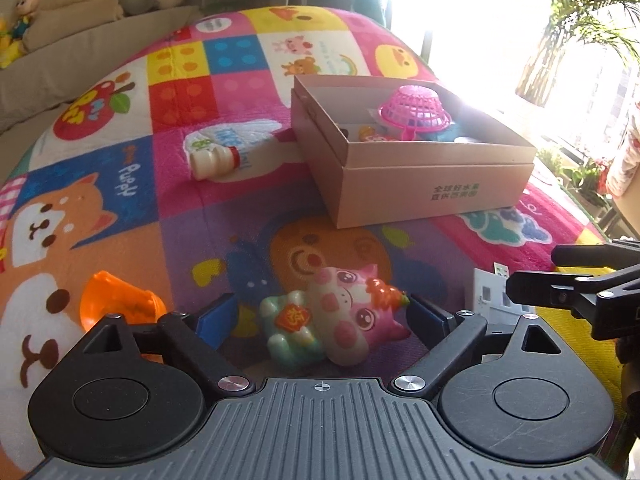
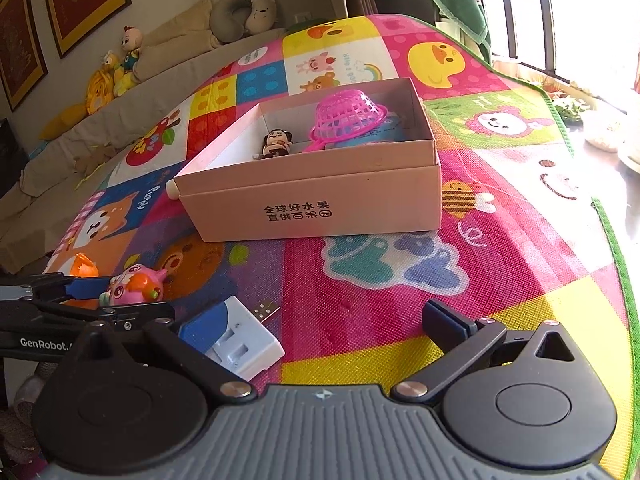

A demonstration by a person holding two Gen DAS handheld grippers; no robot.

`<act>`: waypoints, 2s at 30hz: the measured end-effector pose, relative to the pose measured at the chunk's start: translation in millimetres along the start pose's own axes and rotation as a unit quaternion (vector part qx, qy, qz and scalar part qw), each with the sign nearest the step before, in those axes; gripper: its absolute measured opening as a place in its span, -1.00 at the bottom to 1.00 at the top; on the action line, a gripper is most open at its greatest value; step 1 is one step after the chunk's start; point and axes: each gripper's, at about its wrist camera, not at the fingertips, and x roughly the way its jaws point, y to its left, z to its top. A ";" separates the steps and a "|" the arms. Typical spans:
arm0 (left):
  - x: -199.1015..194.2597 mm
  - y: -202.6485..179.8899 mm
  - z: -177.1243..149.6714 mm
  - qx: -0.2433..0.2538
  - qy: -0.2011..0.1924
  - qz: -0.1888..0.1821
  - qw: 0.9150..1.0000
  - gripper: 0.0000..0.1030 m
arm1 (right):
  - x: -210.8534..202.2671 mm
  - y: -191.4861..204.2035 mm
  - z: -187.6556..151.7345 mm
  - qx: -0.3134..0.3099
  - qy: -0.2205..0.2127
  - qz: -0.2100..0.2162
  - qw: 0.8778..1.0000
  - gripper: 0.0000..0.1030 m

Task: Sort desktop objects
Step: 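Grasp the pink-and-green pig toy with the left gripper while the right holds the plug, then carry the pig toy into the box with the left gripper while the right holds the plug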

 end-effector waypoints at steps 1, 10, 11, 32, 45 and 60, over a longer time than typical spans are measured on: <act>-0.9 3.3 -0.6 0.003 -0.001 0.010 1.000 0.84 | -1.9 2.2 -0.6 -0.011 0.001 0.014 1.000 1.00; -8.0 35.3 -10.3 -0.015 0.006 0.042 0.999 0.87 | -2.0 64.4 -12.7 -0.184 0.040 0.071 0.979 1.00; -8.9 37.3 -11.1 -0.017 0.006 0.043 0.999 0.87 | 1.4 67.8 -12.7 -0.193 0.043 0.064 0.978 1.00; 13.0 39.1 7.7 0.000 -0.003 0.015 1.000 0.88 | -9.2 52.0 -15.7 -0.164 0.057 0.032 0.984 0.72; -2.9 13.7 0.8 0.026 -0.014 0.009 1.000 0.49 | -21.2 56.1 -12.3 -0.169 0.038 0.014 0.985 0.72; -63.0 -7.2 37.1 0.050 -0.111 -0.034 0.992 0.48 | -89.7 60.7 50.9 -0.189 -0.098 -0.017 0.977 0.72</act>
